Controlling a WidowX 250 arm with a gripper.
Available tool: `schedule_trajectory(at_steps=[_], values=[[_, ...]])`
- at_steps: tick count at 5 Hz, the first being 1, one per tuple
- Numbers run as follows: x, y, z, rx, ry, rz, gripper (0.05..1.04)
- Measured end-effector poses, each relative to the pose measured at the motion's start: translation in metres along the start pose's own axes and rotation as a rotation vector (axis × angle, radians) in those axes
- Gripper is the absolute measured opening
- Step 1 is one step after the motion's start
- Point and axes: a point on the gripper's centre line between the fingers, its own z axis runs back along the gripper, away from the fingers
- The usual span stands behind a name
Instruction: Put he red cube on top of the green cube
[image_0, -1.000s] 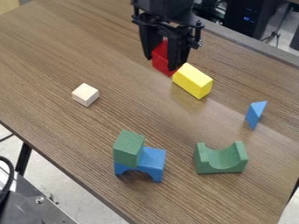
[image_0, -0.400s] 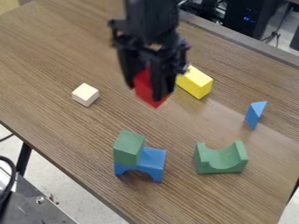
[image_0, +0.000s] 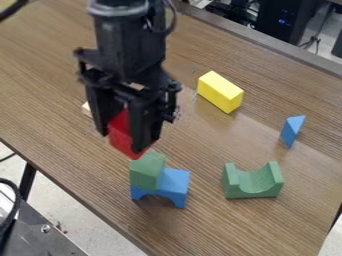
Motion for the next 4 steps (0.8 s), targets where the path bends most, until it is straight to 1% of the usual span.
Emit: schedule_trajectory(at_steps=[1,2,3,4], values=[[0.005,-0.001,-0.011,0.038,0.044,-0.03,0.577],[0.015,-0.004,-0.014,0.048,0.051,-0.047,0.577],[0.027,-0.007,-0.016,0.029,0.056,-0.067,0.577],[0.032,-0.004,-0.013,0.009,0.046,-0.073,0.577]])
